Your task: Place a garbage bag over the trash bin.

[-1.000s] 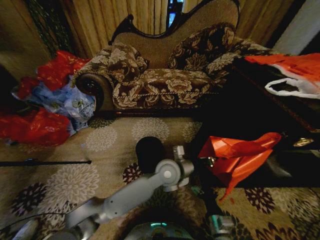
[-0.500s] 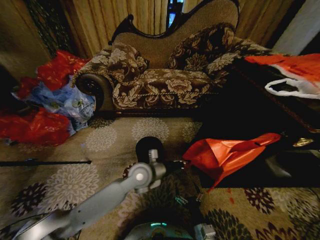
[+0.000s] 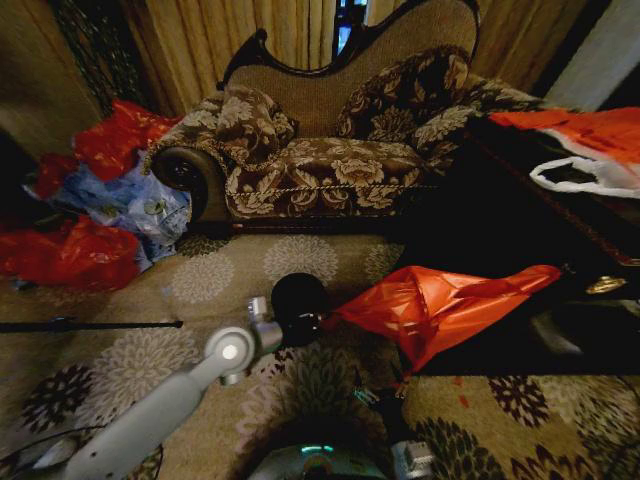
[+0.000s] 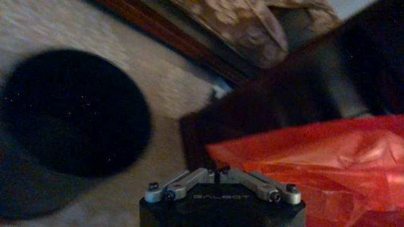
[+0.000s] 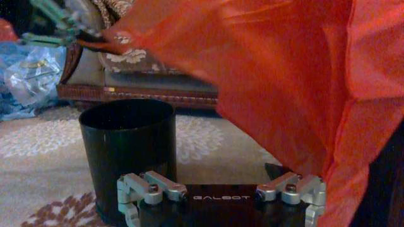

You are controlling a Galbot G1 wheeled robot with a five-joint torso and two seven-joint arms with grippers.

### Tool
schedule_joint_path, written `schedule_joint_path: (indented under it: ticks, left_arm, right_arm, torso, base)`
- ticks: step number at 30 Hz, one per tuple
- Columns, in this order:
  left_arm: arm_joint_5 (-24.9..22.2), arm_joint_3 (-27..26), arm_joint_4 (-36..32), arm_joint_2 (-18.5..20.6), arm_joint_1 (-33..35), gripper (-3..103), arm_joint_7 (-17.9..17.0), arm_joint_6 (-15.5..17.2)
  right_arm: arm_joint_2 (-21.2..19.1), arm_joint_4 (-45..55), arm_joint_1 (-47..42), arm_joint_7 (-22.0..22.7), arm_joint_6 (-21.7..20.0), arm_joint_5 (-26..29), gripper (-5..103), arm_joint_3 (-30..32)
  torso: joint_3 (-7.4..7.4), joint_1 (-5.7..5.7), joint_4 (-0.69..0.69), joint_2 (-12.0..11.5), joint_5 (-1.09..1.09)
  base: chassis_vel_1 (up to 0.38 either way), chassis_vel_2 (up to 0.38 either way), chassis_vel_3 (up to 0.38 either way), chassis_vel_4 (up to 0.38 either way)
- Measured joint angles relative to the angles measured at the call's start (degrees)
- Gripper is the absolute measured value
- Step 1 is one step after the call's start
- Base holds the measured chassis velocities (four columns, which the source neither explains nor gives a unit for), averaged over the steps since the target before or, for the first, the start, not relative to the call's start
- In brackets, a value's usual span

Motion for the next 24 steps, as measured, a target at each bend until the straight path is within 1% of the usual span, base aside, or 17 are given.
schedule_joint_path:
  ticks: [2,7,9,10,11,16,20,23,24]
  left_arm:
    - [0.8,-2.3,1.2,1.5,0.9,0,0.7,-0.2]
    - [2.3,-4.5,2.8,2.9,1.4,0,1.4,-0.7]
    - [3.4,-6.5,4.1,3.5,1.2,0,1.5,0.1]
    - [3.4,-6.5,4.1,3.5,1.2,0,1.5,0.1]
    - [3.6,-7.1,4.6,3.6,0.9,0,1.5,0.8]
    - [3.0,-7.4,4.7,3.4,0.0,0,1.3,1.2]
    - [3.0,-6.4,3.8,2.4,-0.5,0,0.9,1.2]
    - [5.6,-5.4,3.5,1.4,-1.1,0,0.6,1.9]
    - [5.6,-5.4,3.5,1.4,-1.1,0,0.6,1.9]
  right_arm:
    - [-0.2,-0.4,0.4,0.0,0.0,0.0,100,0.0]
    - [-0.4,-0.8,1.0,0.0,0.1,0.0,100,-0.1]
    - [-0.7,-1.0,1.1,0.0,0.2,0.0,100,-0.1]
    - [-0.7,-1.0,1.1,0.0,0.2,0.0,100,-0.1]
    - [-0.7,-1.3,1.2,0.0,0.3,0.0,100,-0.2]
    - [-0.7,-1.9,1.4,-0.1,0.6,0.0,100,-0.5]
    - [-0.5,-1.9,1.8,-0.1,0.6,0.0,100,-0.7]
    - [-0.4,-1.8,1.9,0.0,0.5,0.0,100,-0.8]
    - [-0.4,-1.8,1.9,0.0,0.5,0.0,100,-0.8]
  torso:
    - [0.0,0.0,-0.01,0.0,0.0]
    - [0.0,0.0,-0.01,0.0,-0.01]
    - [0.0,0.0,0.0,0.0,0.01]
    - [0.0,0.0,0.0,0.0,0.01]
    - [0.0,0.0,0.0,0.0,0.0]
    - [0.0,0.0,-0.01,0.0,0.01]
    - [0.0,0.0,-0.01,0.0,0.01]
    - [0.0,0.0,-0.01,0.0,0.01]
    - [0.0,0.0,-0.01,0.0,0.01]
  base:
    - [0.0,0.0,0.0,0.0]
    - [0.0,0.0,0.0,0.0]
    - [0.0,0.0,0.0,0.0]
    - [0.0,0.0,0.0,0.0]
    - [0.0,0.0,0.0,0.0]
    - [0.0,0.0,0.0,0.0]
    - [0.0,0.0,0.0,0.0]
    - [0.0,0.0,0.0,0.0]
    - [0.0,0.0,0.0,0.0]
